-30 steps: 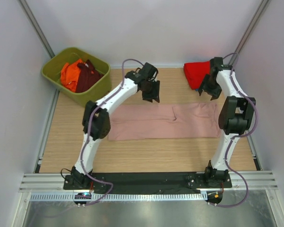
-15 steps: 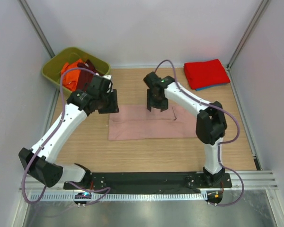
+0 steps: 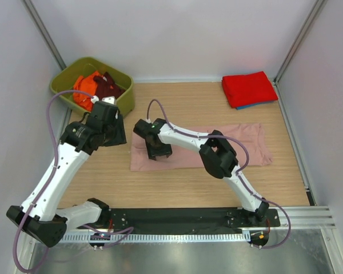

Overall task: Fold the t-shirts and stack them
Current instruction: Fold the tshirt

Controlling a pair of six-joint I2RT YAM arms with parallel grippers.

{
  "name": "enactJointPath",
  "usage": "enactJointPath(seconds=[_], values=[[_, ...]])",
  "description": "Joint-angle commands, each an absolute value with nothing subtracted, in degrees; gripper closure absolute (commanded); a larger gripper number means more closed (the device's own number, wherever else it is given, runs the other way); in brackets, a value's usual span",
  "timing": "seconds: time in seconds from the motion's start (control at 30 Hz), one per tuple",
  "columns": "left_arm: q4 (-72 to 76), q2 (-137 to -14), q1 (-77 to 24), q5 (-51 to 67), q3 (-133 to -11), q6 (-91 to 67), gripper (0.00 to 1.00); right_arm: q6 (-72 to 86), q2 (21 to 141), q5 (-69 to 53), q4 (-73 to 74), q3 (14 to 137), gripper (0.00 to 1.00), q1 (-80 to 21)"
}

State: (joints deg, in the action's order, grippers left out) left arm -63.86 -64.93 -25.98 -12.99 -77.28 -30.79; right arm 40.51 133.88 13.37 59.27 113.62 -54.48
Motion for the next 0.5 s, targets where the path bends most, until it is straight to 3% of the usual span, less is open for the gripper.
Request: enactJointPath(seconds=[0.0, 0.2, 0.47], values=[[-64.0, -65.4, -27.3, -14.2, -78.5, -29.4, 0.53, 42.7, 132.1, 16.9, 60.5, 111.0, 0.38, -54.8], [-63.0, -66.0, -29.8, -15.0, -78.2, -28.5, 0.53, 42.8, 127.8, 18.6, 59.4, 99.4, 0.38, -57.5], [-61.4, -68.0, -30.1, -14.2, -76.4, -26.7, 0.52, 46.5, 110.3, 12.1, 55.8, 78.8, 0.36, -62.5]])
